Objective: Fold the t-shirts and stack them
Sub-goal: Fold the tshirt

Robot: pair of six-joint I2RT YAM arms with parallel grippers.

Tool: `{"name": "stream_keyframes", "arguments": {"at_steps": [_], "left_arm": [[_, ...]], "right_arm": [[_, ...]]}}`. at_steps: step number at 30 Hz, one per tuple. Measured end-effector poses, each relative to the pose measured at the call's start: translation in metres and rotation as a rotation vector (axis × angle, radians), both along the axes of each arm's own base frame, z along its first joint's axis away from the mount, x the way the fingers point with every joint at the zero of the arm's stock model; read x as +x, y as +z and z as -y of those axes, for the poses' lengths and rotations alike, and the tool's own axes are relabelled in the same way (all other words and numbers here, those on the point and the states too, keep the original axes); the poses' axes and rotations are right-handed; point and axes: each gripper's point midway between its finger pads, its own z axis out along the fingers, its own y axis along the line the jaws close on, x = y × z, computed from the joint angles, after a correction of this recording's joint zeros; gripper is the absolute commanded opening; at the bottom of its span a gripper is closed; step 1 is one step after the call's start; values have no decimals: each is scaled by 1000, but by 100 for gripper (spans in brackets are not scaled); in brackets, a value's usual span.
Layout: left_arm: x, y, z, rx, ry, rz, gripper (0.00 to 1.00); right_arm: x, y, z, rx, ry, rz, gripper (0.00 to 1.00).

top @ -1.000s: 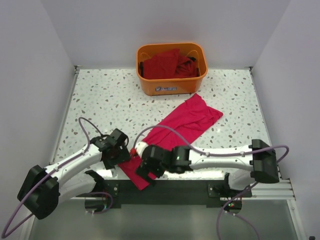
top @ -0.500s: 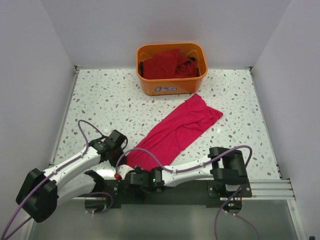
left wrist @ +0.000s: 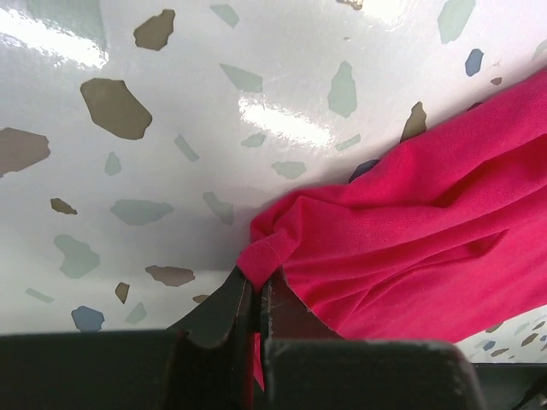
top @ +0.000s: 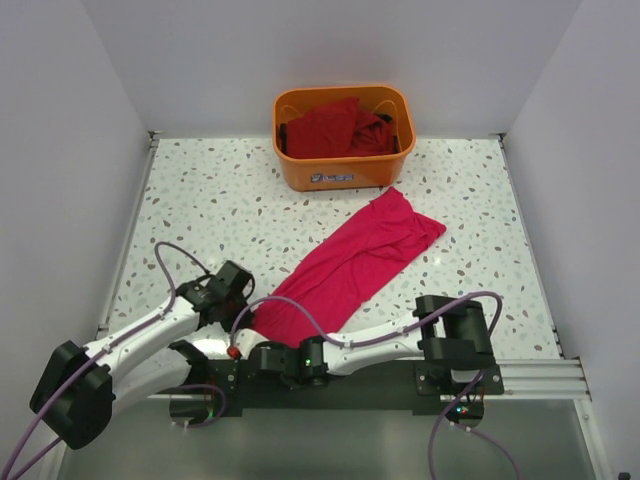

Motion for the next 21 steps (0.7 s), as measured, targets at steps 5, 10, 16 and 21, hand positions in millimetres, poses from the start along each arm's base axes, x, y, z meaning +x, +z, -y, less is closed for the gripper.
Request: {"name": "stream_keyframes", "arguments": {"at_steps": [5, 10, 16, 21], "left_arm": [[7, 6, 0, 8, 2, 26, 0], [40, 32, 22, -25, -18, 91, 0], [87, 59, 54, -67, -55, 177, 0], [135, 80, 89, -97, -107, 249, 0]], "right_arm": [[14, 26, 3, 41, -47, 53, 0], [42, 64, 10, 112, -140, 70, 0], [114, 93, 56, 159, -351, 90, 0], [165, 100, 98, 166, -514, 108, 0]]}}
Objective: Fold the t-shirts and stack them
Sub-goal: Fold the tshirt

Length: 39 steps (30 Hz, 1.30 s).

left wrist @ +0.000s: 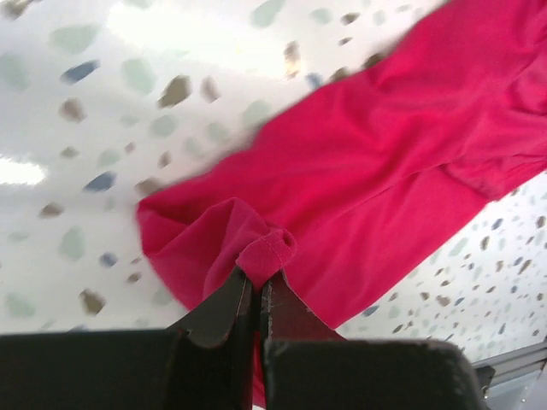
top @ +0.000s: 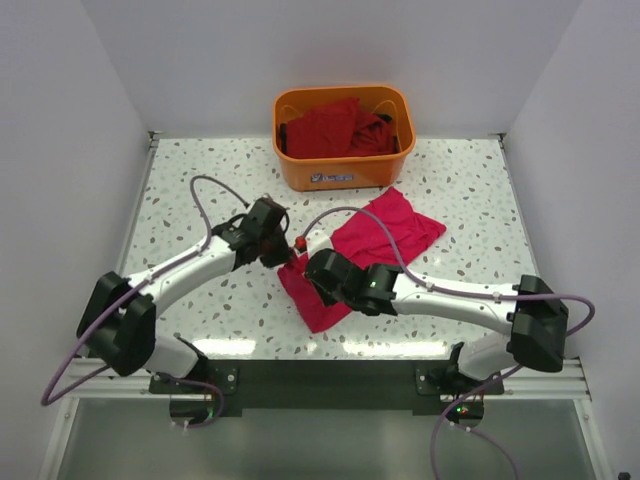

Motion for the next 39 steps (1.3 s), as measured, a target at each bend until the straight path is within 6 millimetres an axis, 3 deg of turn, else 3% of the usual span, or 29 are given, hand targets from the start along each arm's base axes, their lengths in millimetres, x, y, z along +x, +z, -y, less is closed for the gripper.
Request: {"name": "stream_keyframes", "arguments": {"at_steps": [6, 13, 21, 26, 27, 28, 29, 32, 33, 34, 39], "left_arm": [[51, 10, 55, -6, -101, 58, 0], [92, 3, 109, -4, -168, 92, 0], [112, -6, 150, 0, -223, 108, 0], [118, -17, 158, 9, -232, 98, 1], [118, -20, 158, 12, -232, 93, 8], [119, -21, 159, 14, -231, 91, 27], [120, -23, 159, 20, -236, 90, 39], [123, -27, 160, 32, -236, 89, 71], [123, -27, 159, 34, -236, 89, 90], [123, -26, 159, 41, -240, 92, 100], [122, -22, 155, 51, -235, 99, 100]], "right_arm": [[32, -11, 40, -40, -123, -17, 0], [66, -30, 89, -84, -274, -49, 0], [87, -39, 124, -94, -364, -87, 0], [97, -43, 143, -95, -421, -101, 0], [98, -43, 146, -95, -432, -103, 0], [100, -44, 150, -92, -444, -111, 0], [102, -44, 153, -88, -453, -114, 2], [106, -48, 161, -89, -485, -127, 39], [106, -50, 162, -94, -491, -134, 54], [106, -53, 163, -102, -496, -144, 58], [101, -57, 167, -125, -504, -171, 70]]}}
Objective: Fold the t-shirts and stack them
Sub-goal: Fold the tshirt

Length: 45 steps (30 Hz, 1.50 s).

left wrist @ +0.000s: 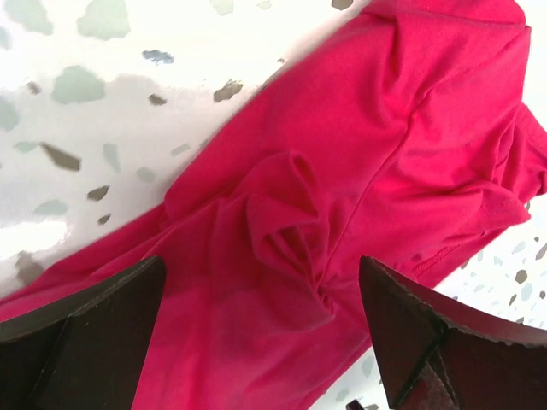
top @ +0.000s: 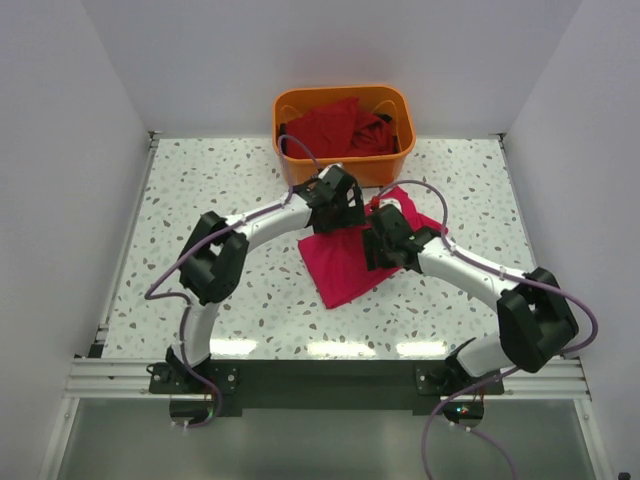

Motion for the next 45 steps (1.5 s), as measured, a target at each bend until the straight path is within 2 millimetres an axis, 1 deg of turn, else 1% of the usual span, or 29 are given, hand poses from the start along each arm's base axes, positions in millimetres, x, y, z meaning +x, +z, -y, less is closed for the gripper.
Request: {"name": "stream_keyframes", "arguments": {"at_steps": [1, 2, 3, 6, 8, 9, 11, 12, 13, 14, 15, 17, 19, 20, 21, 23, 25, 27, 28, 29, 30, 32, 34, 35, 36, 38, 40, 43, 45], "left_arm": [[-4, 2, -3, 5, 0, 0, 100], [-8, 7, -7, 7, 3, 5, 100], [-13, 13, -13, 10, 6, 10, 100], [-30, 36, -36, 15, 30, 38, 100], [-44, 50, -57, 15, 52, 50, 100], [-48, 54, -66, 9, 68, 58, 100], [-60, 55, -99, 16, 126, 53, 100], [-68, 50, -122, 29, 171, 45, 100], [-76, 44, -139, 45, 202, 29, 100], [-84, 38, -162, 62, 247, 19, 100], [-96, 30, -184, 85, 292, -3, 100], [-118, 20, -225, 125, 382, -32, 100], [-139, 18, -257, 147, 460, -41, 100], [-148, 19, -268, 151, 491, -36, 100], [-156, 21, -277, 150, 518, -29, 100], [-167, 27, -289, 143, 551, -7, 100], [-174, 32, -296, 135, 578, 9, 100], [-178, 33, -300, 140, 588, 10, 100], [-181, 32, -302, 145, 594, 5, 100], [-183, 30, -304, 152, 600, -3, 100], [-184, 29, -305, 158, 604, -9, 100], [-186, 27, -306, 171, 607, -19, 100], [-187, 25, -308, 182, 610, -29, 100], [-187, 24, -308, 187, 610, -32, 100], [-187, 23, -308, 190, 610, -33, 100], [-187, 23, -309, 194, 612, -35, 100], [-187, 22, -310, 199, 614, -35, 100], [-188, 22, -314, 220, 624, -31, 100], [-189, 23, -318, 238, 632, -32, 100]], "right_arm": [[-1, 2, 0, 3, -1, 2, 73], [-2, 5, 0, 12, 2, 4, 91], [-2, 7, -2, 25, 8, 6, 99], [-7, 22, -13, 72, 59, 31, 99], [-14, 34, -29, 90, 133, 67, 99], [-21, 40, -40, 90, 186, 87, 99], [-37, 47, -67, 91, 308, 105, 98], [-48, 49, -86, 87, 380, 105, 98], [-52, 50, -98, 84, 418, 102, 96], [-56, 50, -112, 72, 458, 96, 94], [-58, 49, -126, 63, 489, 91, 89], [-57, 42, -150, 28, 528, 77, 85], [-57, 30, -167, -6, 550, 60, 82], [-57, 22, -173, -26, 560, 46, 78], [-58, 13, -177, -53, 566, 30, 77], [-55, -6, -178, -125, 560, 1, 68], [-51, -20, -176, -184, 546, -19, 67], [-46, -32, -171, -245, 532, -36, 65], [-44, -36, -171, -266, 527, -40, 62], [-41, -39, -169, -288, 520, -40, 43], [-39, -41, -166, -312, 518, -38, 39], [-36, -44, -162, -344, 499, -33, 40], [-34, -45, -159, -363, 489, -26, 36], [-33, -45, -158, -370, 488, -25, 30], [-33, -46, -157, -376, 488, -25, 27], [-32, -48, -155, -388, 487, -26, 8], [-34, -50, -156, -385, 492, -37, 0], [-42, -50, -161, -345, 506, -66, 0], [-54, -48, -169, -274, 525, -113, 0]]}}
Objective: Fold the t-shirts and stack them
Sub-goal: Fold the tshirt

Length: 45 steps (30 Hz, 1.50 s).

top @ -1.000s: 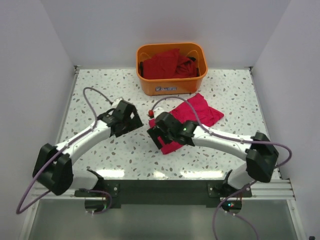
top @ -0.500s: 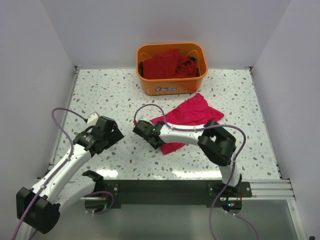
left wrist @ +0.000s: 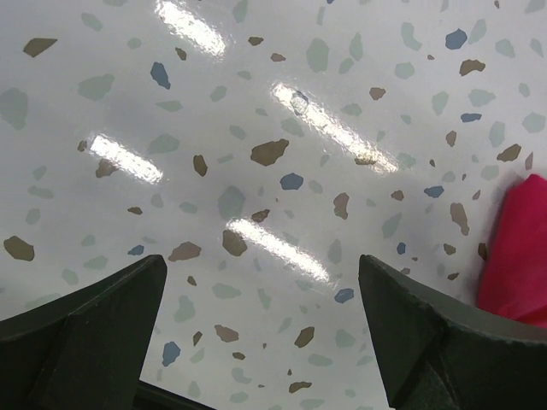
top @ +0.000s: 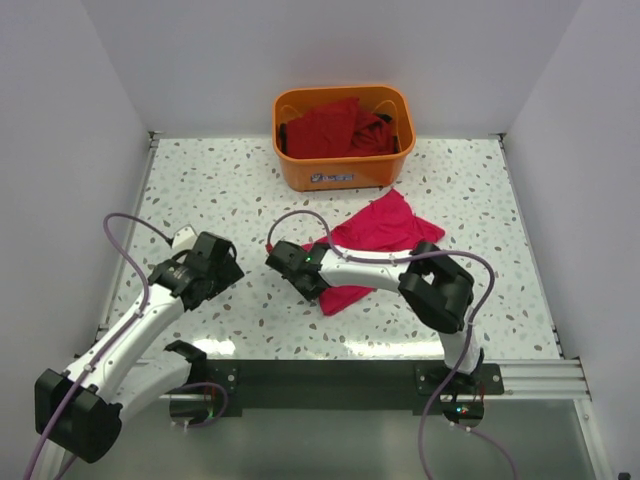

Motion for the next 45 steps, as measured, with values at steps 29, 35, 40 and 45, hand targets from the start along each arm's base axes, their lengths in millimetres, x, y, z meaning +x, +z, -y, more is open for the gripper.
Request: {"name": "stream_keyframes", "arguments": {"at_steps": [29, 35, 40, 45], "left_arm": [[12, 44, -32, 135, 80, 46, 100], [17, 36, -32, 155, 65, 11, 100], [21, 33, -31, 161, 61, 4, 100], [26, 29, -29, 162, 56, -5, 100]], "right_arm": [[-50, 153, -26, 731, -106, -466, 0], [-19, 155, 13, 800, -225, -461, 0], [12, 138, 52, 804, -358, -442, 0], [42, 126, 93, 822, -459, -398, 0]]}}
